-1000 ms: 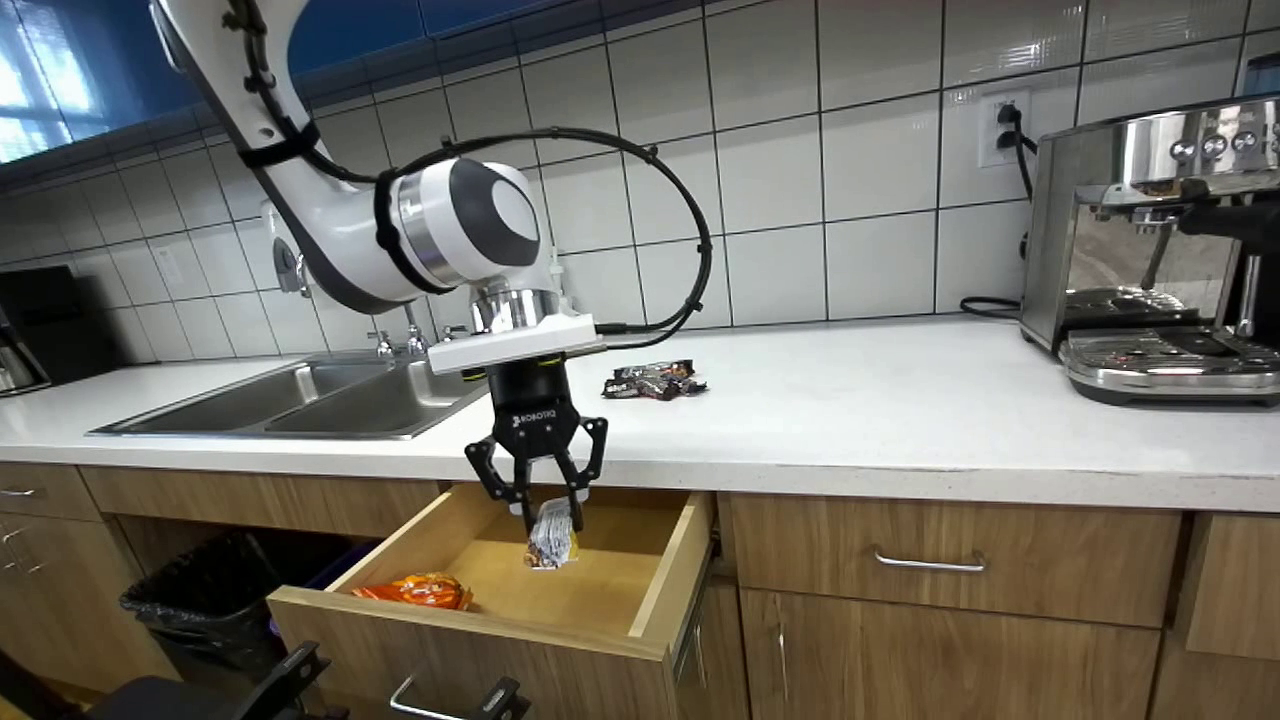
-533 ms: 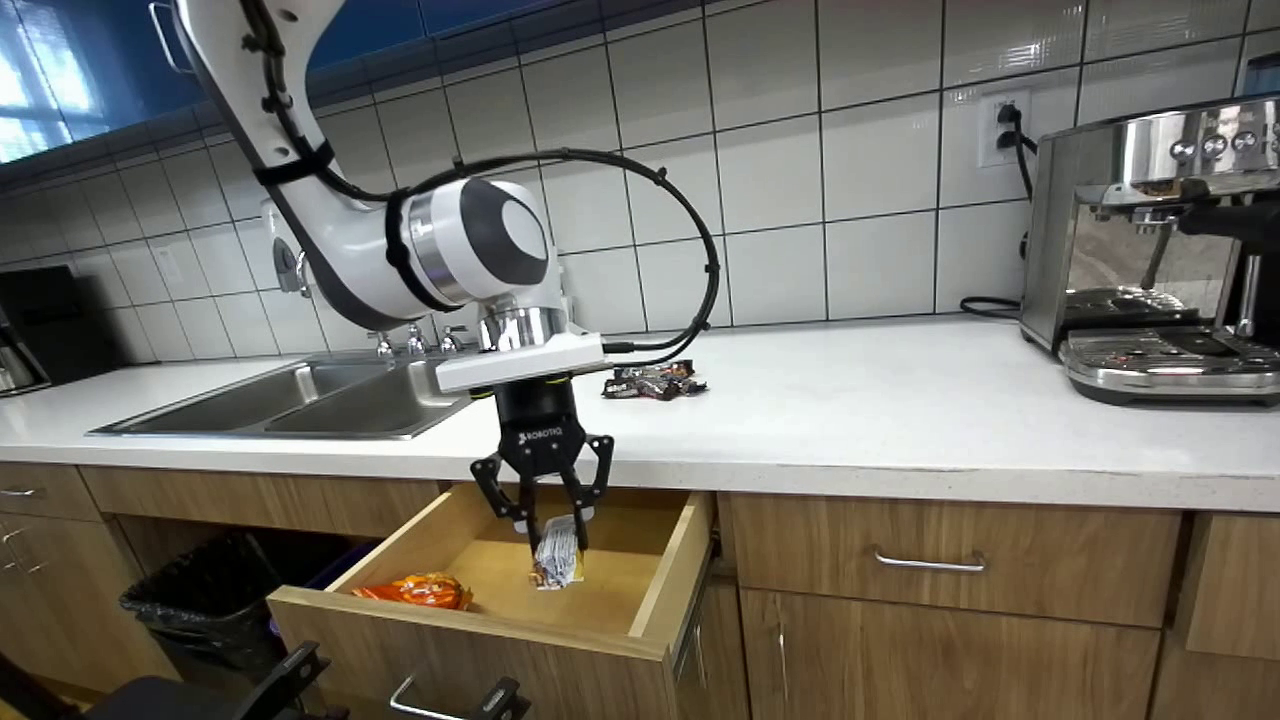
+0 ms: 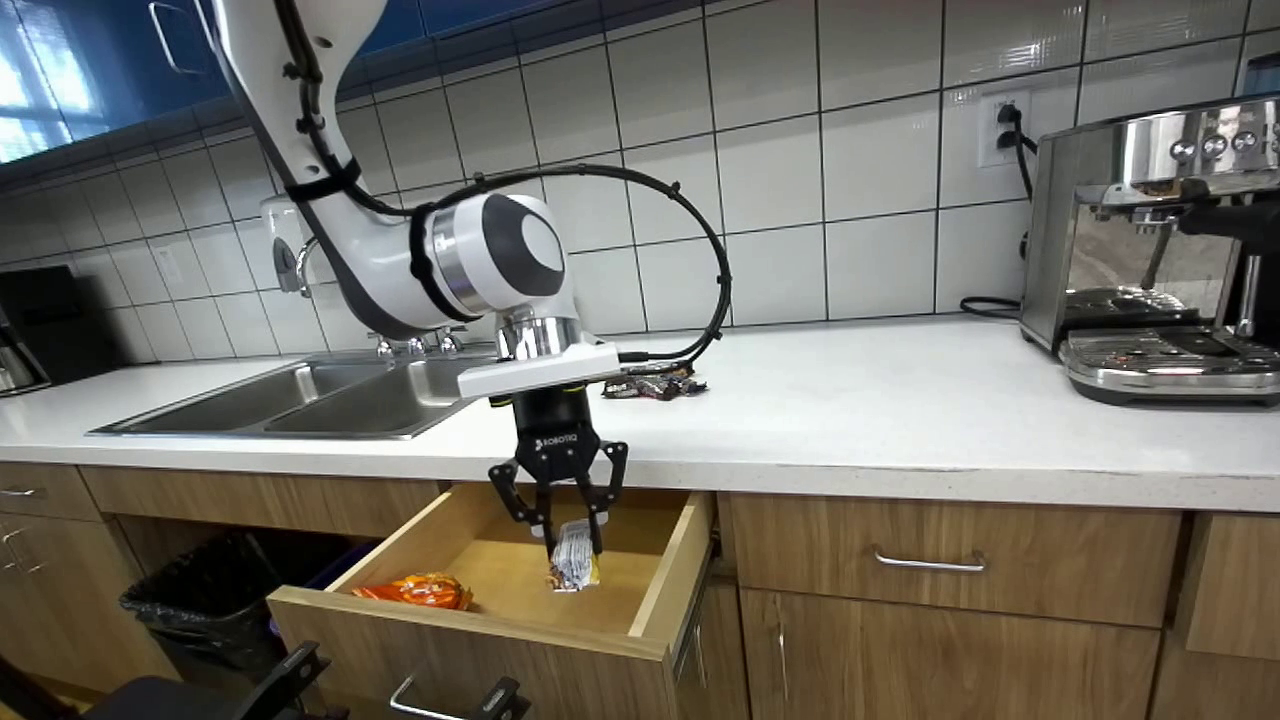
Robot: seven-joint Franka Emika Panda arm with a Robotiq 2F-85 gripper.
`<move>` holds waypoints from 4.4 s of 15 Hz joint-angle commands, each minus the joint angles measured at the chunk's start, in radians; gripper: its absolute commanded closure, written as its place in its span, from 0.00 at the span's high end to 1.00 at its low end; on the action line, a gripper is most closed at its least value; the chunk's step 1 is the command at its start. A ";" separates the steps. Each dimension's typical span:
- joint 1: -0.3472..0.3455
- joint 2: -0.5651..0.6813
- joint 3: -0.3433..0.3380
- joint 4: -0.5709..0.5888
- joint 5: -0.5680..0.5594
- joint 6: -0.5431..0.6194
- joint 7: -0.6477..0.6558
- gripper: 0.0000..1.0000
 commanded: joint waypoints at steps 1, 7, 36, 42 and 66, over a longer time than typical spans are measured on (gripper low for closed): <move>-0.011 0.046 -0.003 0.051 -0.004 0.003 0.022 0.17; -0.014 0.095 -0.005 0.096 0.000 0.001 0.021 0.17; -0.009 -0.096 -0.002 0.109 -0.016 -0.050 -0.018 1.00; -0.006 -0.080 0.000 0.176 -0.028 -0.062 -0.033 1.00; 0.003 0.072 0.059 0.478 -0.028 -0.157 -0.327 1.00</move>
